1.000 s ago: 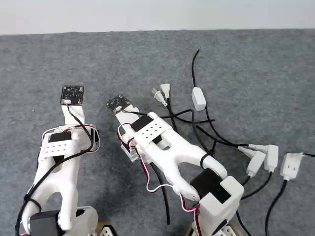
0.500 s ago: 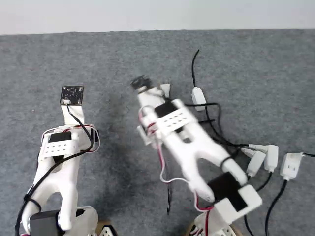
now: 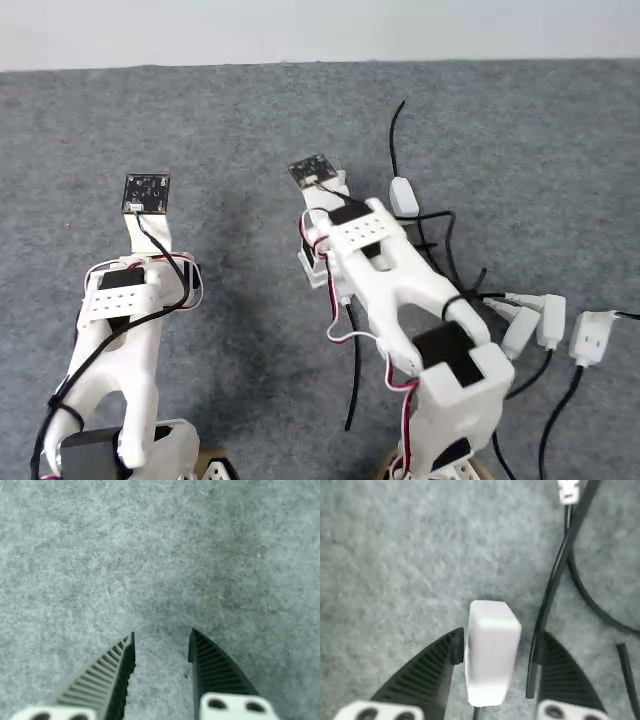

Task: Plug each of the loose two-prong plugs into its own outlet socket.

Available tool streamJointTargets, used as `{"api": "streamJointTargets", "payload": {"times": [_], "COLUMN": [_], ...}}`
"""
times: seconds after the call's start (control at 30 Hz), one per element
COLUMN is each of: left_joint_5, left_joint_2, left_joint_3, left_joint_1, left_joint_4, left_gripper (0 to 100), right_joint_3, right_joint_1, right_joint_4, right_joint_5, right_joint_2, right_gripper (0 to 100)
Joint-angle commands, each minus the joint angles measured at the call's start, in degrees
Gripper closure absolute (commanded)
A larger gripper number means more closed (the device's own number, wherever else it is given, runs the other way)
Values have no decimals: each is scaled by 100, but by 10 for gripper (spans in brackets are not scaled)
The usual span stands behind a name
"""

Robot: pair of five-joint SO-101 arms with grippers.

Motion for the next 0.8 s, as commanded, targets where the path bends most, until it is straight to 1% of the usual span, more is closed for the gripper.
{"api": "streamJointTargets", "payload": {"times": [0.0, 0.07, 0.2, 0.3, 0.37, 0.47, 0.53, 0.6, 0.63, 0.7, 0.77], "left_joint_5": [-202, -343, -360, -352, -343, -343, -343, -343, -343, -343, -343], "left_joint_2": [-18, -26, -26, -26, -26, -26, -26, -26, -26, -26, -26], "left_joint_3": [-22, -22, -22, -22, -22, -22, -22, -22, -22, -22, -22], "left_joint_1": [-35, -35, -35, -35, -35, -35, -35, -35, -35, -35, -35], "left_joint_4": [-114, -105, -97, -97, -105, -105, -105, -105, -105, -105, -105], "left_gripper": [831, 831, 831, 831, 831, 831, 831, 831, 831, 831, 831], "right_joint_3": [-774, -1064, -1653, -1837, -1899, -1899, -1881, -1793, -1653, -1442, -1363], "right_joint_1": [75, 92, 127, 330, 505, 796, 998, 1138, 1174, 1121, 901], "right_joint_4": [435, 725, 1270, 1481, 1525, 1464, 1464, 1385, 1262, 1068, 1068], "right_joint_5": [53, 53, 44, 44, 62, 88, 97, 97, 97, 97, 97], "right_joint_2": [22, 13, 13, 13, 13, 13, 66, 145, 224, 409, 558], "right_gripper": [760, 761, 761, 777, 842, 998, 967, 995, 987, 990, 989]}}
